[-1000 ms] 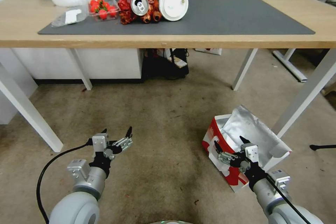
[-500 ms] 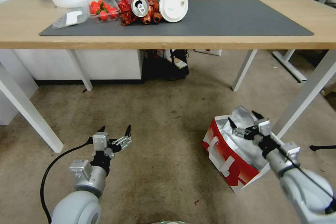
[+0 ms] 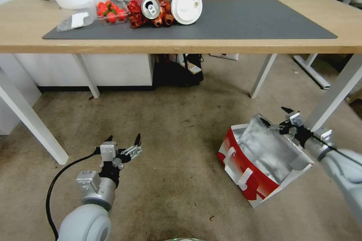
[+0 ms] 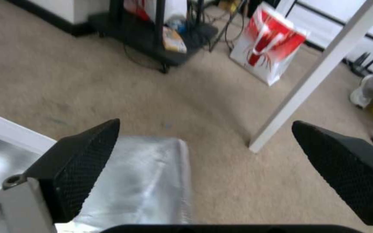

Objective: Pick up the food delivery bag from the floor and place it on the table.

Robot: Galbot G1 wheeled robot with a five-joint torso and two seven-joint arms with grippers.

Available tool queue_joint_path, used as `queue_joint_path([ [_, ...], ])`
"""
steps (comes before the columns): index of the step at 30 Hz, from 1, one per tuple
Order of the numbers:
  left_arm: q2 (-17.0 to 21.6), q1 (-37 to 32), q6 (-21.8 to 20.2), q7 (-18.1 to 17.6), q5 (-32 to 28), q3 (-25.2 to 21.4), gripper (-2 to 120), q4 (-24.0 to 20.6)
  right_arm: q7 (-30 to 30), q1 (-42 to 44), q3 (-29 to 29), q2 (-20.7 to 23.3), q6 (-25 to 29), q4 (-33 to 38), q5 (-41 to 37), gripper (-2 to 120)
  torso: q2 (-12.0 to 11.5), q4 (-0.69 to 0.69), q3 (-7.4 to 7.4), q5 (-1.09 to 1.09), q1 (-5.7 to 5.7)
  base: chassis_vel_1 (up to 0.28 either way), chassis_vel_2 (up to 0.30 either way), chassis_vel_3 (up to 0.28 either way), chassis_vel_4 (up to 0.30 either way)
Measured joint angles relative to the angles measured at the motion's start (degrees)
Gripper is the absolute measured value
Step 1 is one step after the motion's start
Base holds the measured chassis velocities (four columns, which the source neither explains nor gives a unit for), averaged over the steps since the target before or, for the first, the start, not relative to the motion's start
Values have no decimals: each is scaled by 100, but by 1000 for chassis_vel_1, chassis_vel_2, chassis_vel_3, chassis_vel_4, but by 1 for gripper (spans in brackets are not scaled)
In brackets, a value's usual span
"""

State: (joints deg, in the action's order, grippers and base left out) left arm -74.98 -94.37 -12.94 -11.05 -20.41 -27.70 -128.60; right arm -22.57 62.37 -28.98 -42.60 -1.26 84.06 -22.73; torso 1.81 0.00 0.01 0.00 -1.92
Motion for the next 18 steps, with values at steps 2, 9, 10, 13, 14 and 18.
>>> queue_joint_path([
  [2,-23,4,0,-1,58,-4,100,15,-97,-348,359,76,15,-393,2,100,1,1,0,0,0,0,0,0,0],
  [9,-40,20,17,0,80,-24,100,61,-268,-898,1078,107,-37,-975,92,100,4,0,0,1,0,0,0,0,0],
  [10,-39,26,22,0,74,-34,100,75,-332,-1014,1204,94,-64,-1095,133,100,4,0,0,0,0,0,0,0,0],
  [13,-35,34,34,-2,72,-45,100,101,-449,-1143,1312,74,-94,-1226,173,100,5,0,0,0,-1,0,0,0,0],
  [14,-37,43,42,-3,69,-48,100,128,-553,-1270,1397,44,-121,-1350,205,100,5,-1,0,0,0,0,0,0,0],
  [18,-67,54,60,-13,66,-21,100,198,-763,-1531,1538,-27,-192,-1601,262,92,7,1,0,-1,-1,0,0,0,0],
])
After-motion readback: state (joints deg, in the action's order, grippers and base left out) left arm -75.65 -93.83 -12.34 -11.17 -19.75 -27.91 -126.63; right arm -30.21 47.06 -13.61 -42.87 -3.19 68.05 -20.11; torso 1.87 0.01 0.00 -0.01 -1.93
